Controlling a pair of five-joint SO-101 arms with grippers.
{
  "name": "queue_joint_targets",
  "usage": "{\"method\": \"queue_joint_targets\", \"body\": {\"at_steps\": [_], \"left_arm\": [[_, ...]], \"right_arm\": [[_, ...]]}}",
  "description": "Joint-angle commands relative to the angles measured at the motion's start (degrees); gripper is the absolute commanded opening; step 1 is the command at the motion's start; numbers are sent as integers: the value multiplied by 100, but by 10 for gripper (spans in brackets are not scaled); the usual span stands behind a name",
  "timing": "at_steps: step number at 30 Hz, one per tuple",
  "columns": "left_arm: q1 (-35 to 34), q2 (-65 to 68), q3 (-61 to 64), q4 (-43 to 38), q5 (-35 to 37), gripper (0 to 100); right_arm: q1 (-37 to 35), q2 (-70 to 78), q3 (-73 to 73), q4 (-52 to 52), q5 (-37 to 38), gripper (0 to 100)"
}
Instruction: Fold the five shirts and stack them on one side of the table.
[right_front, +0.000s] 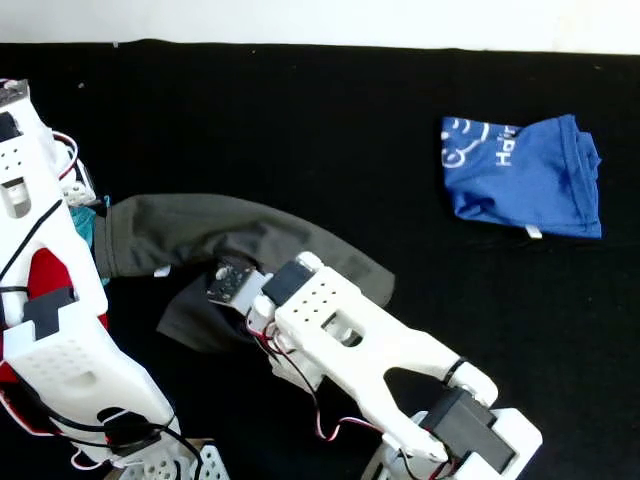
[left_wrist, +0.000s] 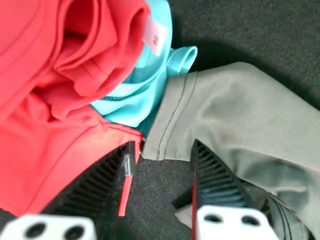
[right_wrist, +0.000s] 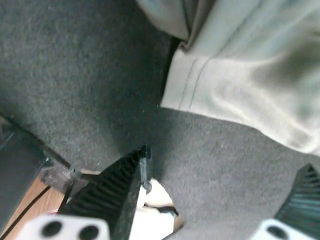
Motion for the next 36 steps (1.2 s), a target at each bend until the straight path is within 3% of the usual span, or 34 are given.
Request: {"method": "queue_joint_targets", "body": {"at_steps": [1, 5, 9, 16, 21, 27, 31, 36], "left_arm": [[-13, -75, -207, -53, 53, 185], [-31, -66, -207, -44, 53, 185], [-48, -84, -207, -44, 62, 185], [-22, -84, -207, 167, 62, 185], [-22, -84, -215, 167, 53, 185], [-22, -84, -215, 167, 35, 185], [-22, -84, -215, 149, 35, 185], [-13, -84, -215, 123, 35, 185]], "right_arm": [[-40, 4, 189, -374, 70, 413], [374, 479, 224, -576, 79, 307], [1244, 1314, -251, -673, 237, 195], [2985, 2352, -1727, -523, 712, 195], [3600, 2369, -2563, -48, 712, 195], [3477, 2149, -3020, 716, 721, 195], [2976, 1385, -2580, 910, 721, 195], [2062, 734, -1156, 136, 659, 211]]}}
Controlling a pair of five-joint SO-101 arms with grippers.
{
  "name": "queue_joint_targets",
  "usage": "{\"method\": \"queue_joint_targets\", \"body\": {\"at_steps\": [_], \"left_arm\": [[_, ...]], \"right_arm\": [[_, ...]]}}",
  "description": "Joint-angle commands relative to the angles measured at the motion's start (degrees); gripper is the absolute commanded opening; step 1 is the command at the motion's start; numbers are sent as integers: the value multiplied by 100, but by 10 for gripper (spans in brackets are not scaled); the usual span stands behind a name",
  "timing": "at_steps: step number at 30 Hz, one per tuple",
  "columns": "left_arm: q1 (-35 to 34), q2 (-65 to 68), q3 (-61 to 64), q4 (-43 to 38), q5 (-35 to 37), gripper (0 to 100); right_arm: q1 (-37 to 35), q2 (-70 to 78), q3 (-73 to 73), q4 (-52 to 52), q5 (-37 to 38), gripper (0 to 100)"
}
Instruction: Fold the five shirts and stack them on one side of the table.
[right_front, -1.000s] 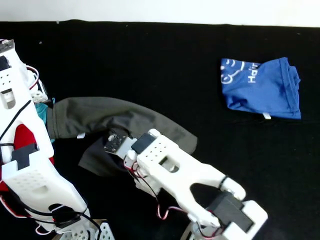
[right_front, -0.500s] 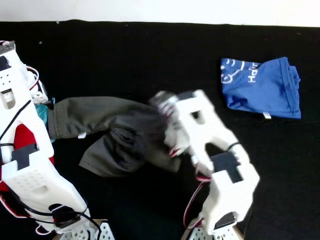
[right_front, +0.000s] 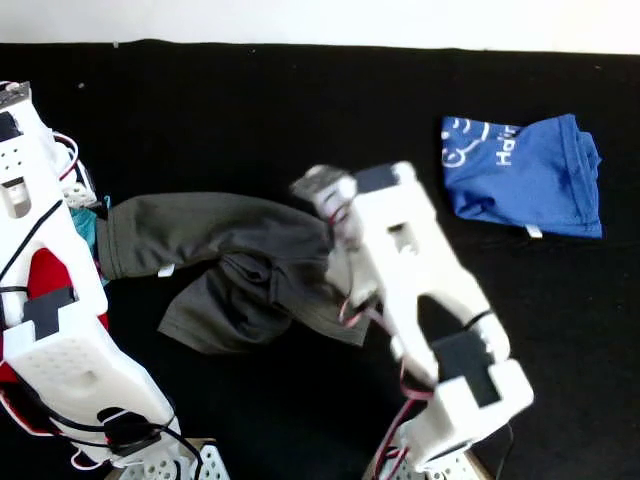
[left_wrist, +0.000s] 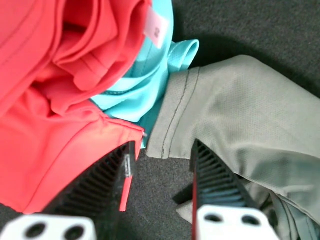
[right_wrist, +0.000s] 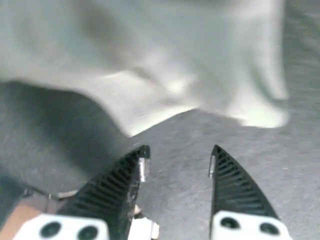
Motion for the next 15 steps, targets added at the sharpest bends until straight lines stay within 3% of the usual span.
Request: {"method": "queue_joint_targets", "body": {"at_steps": [1, 11, 15], "left_arm": [[-13, -84, -215, 9, 35, 185], [-13, -84, -215, 44, 35, 185], [-13, -84, -215, 53, 35, 185]], "right_arm": [[-541, -435, 901, -716, -97, 229], [-549, 611, 1473, -2114, -237, 264], [-541, 708, 1481, -2185, -237, 110]]}}
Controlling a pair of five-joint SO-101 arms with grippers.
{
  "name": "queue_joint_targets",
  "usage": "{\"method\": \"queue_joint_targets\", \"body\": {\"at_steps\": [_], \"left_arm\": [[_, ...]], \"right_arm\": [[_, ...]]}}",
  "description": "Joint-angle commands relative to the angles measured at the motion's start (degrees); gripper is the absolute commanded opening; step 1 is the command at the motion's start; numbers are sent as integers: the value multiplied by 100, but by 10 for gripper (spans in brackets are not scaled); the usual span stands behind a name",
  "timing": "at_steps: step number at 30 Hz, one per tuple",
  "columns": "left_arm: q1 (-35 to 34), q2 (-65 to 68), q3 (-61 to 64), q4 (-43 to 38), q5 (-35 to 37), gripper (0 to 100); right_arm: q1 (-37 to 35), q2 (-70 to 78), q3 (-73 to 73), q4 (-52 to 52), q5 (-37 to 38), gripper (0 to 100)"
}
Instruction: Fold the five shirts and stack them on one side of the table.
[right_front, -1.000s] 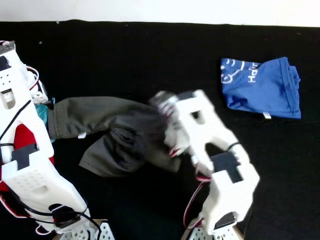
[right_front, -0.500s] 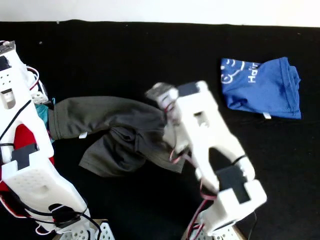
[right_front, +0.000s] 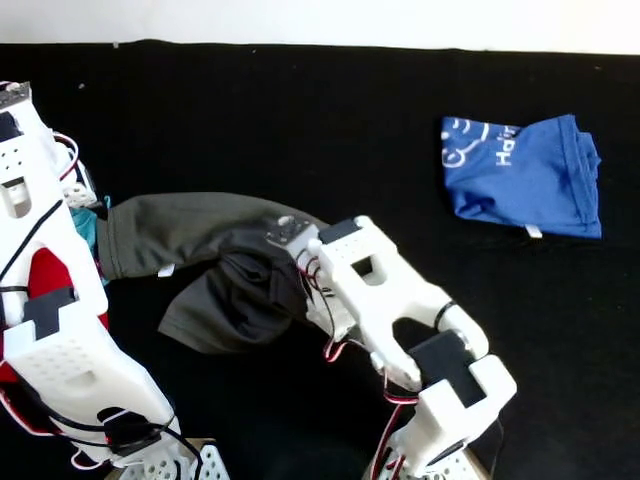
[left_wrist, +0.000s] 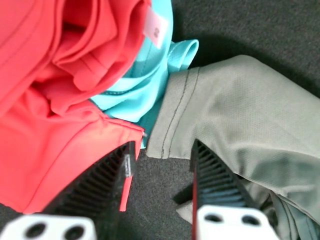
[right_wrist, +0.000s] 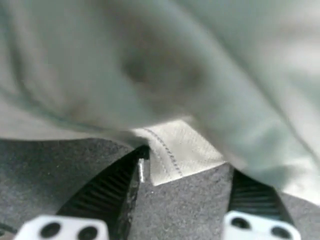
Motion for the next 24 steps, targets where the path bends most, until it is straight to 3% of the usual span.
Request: {"method": "queue_joint_targets", "body": {"at_steps": [1, 2, 8, 14, 19, 24], "left_arm": [[-13, -84, -215, 53, 35, 185], [-13, -84, -207, 53, 35, 185], [-31, -84, -207, 53, 35, 187], [13, -92, -215, 334, 35, 188], [585, -92, -892, 1565, 53, 188], [1147, -470, -1455, 1626, 70, 188]], "right_arm": [[-31, 92, 31, -198, -62, 52], [40, 92, 31, -198, -62, 3], [804, -207, 31, -92, -26, 5], [1965, -2273, -4, 725, 484, 5], [3081, -4110, -488, 1516, 1055, 5], [4101, -4725, -822, 1631, 1609, 5]]}}
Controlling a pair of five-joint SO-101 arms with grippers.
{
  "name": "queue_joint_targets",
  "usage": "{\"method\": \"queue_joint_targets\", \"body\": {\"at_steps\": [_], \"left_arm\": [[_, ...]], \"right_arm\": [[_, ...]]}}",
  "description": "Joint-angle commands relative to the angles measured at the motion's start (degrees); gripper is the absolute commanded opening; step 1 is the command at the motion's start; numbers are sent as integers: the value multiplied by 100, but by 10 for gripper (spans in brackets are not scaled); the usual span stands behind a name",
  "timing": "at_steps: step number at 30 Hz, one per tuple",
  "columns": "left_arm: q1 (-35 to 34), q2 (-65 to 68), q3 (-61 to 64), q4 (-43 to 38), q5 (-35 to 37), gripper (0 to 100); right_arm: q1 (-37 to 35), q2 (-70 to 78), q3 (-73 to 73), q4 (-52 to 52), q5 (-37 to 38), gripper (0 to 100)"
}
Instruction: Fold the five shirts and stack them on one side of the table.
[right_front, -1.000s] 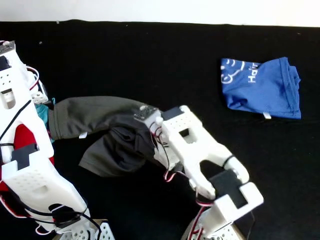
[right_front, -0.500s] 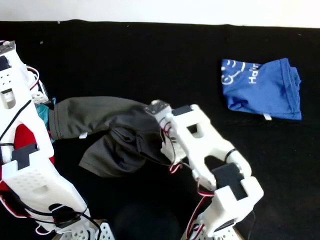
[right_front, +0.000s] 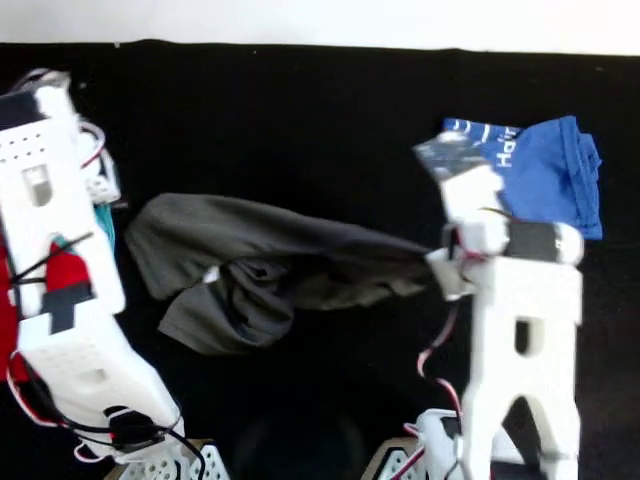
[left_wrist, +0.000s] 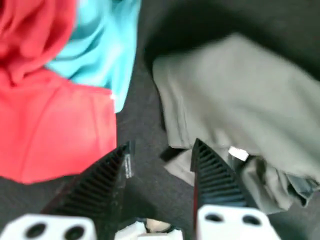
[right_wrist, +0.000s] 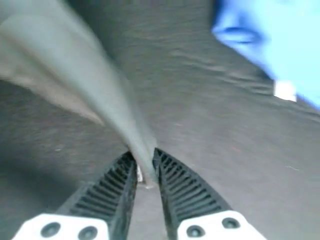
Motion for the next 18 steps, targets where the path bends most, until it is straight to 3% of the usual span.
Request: {"method": "queue_joint_targets", "body": {"at_steps": [1, 10, 18], "left_arm": [[541, -505, -338, 114, 79, 188], [2000, -233, 585, 70, 53, 188], [1930, 945, 629, -53, -158, 188]], "right_arm": [[734, -356, -321, 4, 369, 5], [1068, 22, -224, -488, 378, 5], [1068, 242, -189, -488, 378, 5]]}}
